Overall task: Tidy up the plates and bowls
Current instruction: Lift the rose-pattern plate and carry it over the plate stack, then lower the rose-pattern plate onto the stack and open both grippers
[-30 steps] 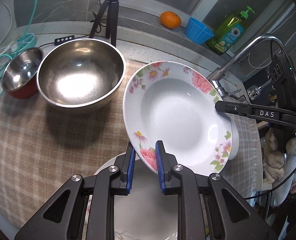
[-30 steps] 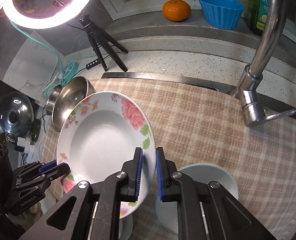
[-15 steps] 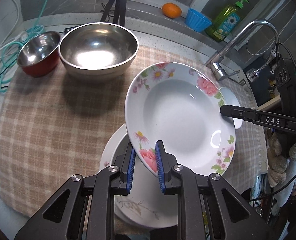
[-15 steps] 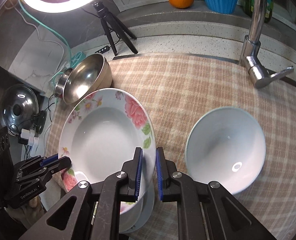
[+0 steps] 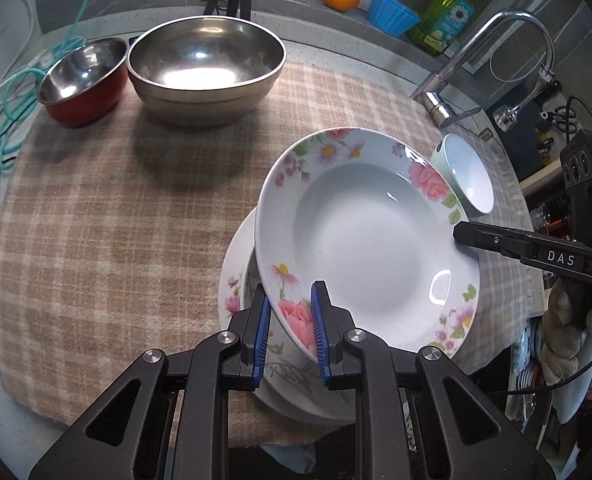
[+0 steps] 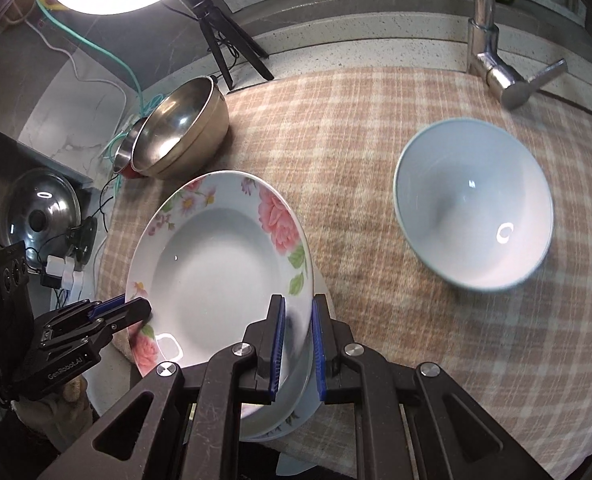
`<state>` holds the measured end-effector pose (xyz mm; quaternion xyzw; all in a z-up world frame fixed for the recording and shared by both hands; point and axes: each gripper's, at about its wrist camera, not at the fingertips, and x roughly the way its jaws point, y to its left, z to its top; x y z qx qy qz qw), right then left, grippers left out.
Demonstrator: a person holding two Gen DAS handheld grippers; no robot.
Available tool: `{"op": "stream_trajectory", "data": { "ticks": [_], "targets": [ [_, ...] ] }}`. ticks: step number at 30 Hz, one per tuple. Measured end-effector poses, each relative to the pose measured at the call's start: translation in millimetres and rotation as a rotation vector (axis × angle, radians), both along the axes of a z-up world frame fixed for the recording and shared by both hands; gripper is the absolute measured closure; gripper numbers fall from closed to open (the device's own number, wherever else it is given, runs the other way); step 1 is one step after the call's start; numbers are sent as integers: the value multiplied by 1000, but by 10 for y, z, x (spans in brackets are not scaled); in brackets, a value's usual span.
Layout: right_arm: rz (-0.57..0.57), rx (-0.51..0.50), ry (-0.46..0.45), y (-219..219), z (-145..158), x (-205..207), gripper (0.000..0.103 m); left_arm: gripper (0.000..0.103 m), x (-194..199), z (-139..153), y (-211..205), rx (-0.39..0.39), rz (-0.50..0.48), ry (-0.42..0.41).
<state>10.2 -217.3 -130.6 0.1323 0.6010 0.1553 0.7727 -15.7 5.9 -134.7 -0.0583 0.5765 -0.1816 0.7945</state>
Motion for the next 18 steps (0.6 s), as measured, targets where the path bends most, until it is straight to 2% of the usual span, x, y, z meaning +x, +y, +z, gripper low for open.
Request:
{"op": "stream_trajectory", "data": {
  "ticks": [18],
  "targets": [
    [16, -23, 34, 150, -125, -404, 91, 84, -131, -64, 85, 61, -42, 0]
  ]
}}
